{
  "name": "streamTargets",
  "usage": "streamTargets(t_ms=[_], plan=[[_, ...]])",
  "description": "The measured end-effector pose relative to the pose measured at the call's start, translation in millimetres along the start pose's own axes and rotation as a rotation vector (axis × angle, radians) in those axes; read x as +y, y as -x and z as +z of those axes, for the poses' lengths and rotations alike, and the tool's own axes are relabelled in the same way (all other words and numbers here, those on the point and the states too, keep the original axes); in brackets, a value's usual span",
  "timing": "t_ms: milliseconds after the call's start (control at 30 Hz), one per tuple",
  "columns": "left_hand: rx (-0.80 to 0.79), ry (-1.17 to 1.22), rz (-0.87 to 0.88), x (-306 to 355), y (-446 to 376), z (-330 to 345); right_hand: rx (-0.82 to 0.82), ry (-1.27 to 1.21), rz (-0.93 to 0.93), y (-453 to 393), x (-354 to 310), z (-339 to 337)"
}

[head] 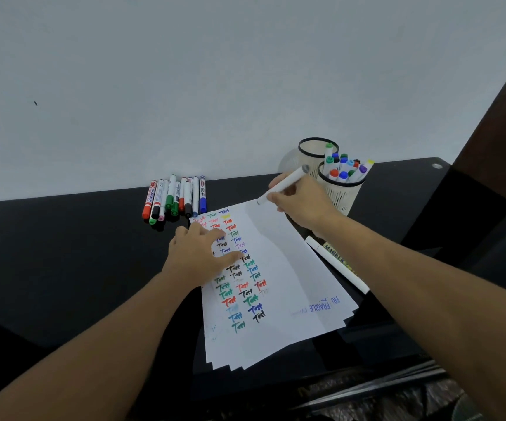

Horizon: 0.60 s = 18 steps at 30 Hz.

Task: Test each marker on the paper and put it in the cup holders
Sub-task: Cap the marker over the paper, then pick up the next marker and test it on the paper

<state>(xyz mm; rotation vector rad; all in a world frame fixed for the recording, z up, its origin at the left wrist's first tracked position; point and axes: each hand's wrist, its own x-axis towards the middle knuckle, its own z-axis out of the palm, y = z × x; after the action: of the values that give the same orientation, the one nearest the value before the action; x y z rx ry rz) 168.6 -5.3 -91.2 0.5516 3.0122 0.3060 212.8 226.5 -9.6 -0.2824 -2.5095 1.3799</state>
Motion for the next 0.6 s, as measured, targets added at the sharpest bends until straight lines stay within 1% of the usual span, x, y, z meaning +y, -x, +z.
streamTargets(t_ms=[100,167,300,367,467,600], plan=[[0.109,0.032,0.051,-7,7,16,-0.004,0.024,-0.002,-6,-8,-7],[0.145,0.049,0.064,-9,8,21,0.026,0.092,-0.041,-13,-15,-13],[0.032,0.049,0.047,-9,6,18,0.172,0.306,-0.178,-30,-24,-28],[0.003,0.049,0.046,-8,5,18,0.239,0.361,-0.209,-39,-27,-36],[-0.007,0.037,0.043,-8,4,18,0.33,0.338,-0.212,-51,-33,-51],[0.0,0.028,0.042,-8,5,17,0.381,0.341,-0.166,-72,-33,-74]])
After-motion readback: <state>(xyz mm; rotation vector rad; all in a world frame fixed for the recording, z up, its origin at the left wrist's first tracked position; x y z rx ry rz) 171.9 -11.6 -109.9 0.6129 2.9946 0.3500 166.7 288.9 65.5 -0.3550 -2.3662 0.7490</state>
